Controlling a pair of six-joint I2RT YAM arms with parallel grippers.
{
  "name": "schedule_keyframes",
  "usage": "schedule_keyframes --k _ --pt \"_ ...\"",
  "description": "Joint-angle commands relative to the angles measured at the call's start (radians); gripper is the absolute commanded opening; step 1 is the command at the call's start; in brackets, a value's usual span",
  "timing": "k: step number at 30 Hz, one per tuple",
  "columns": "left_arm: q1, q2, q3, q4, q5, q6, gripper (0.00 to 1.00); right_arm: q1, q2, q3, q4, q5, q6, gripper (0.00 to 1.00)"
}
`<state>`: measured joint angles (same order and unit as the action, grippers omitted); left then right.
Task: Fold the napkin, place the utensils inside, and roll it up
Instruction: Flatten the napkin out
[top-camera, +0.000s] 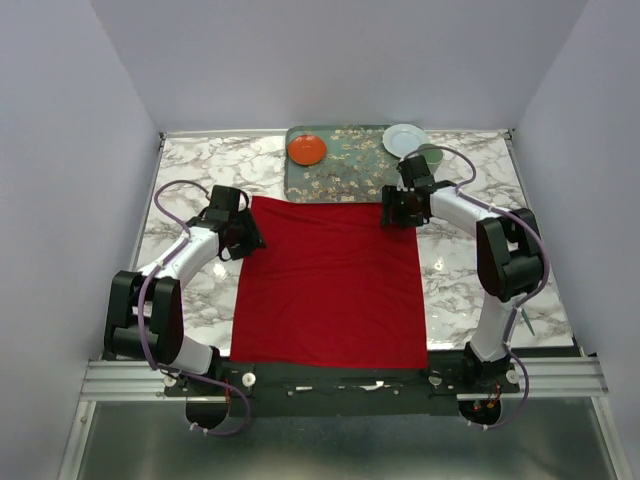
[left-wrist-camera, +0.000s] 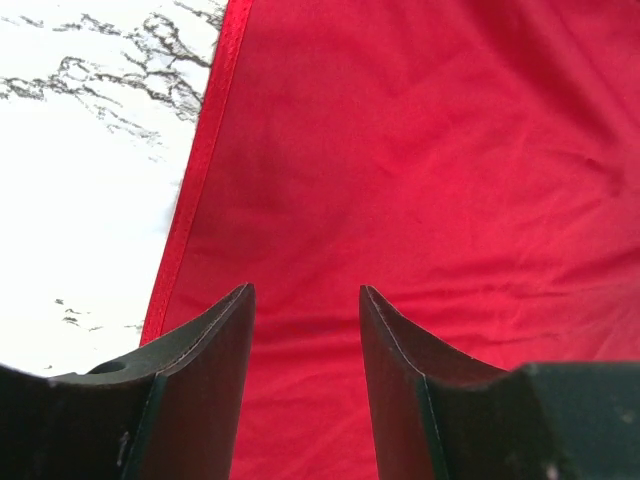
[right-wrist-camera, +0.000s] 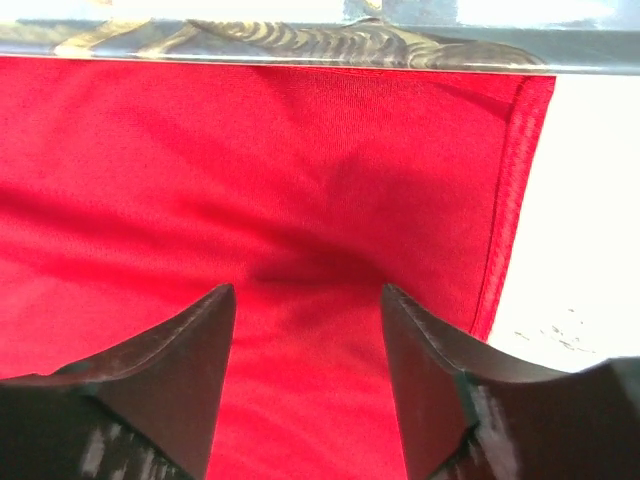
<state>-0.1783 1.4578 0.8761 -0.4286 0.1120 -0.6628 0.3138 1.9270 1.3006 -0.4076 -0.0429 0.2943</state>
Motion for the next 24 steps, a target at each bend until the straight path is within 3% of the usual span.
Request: schedule_keyframes --k 1,8,13,24 --pt "-0.015 -0.036 0.014 0.014 -0.018 0.040 0.56 -0.004 -0.082 -0.015 -0.031 -0.028 -0.015 0.72" --pt "-0.062 0.019 0.087 0.028 0.061 0.046 0.57 -0.030 -0.053 0.046 -0.045 0.075 0.011 0.71" --pt "-0.116 0.021 0.087 0.040 0.083 0.048 0.56 -0.091 -0.014 0.086 -0.069 0.107 0.009 0.53" --pt "-0.199 -0.025 0.066 0.065 0.106 0.008 0.56 -0.128 0.102 0.163 -0.089 0.071 -0.004 0.61"
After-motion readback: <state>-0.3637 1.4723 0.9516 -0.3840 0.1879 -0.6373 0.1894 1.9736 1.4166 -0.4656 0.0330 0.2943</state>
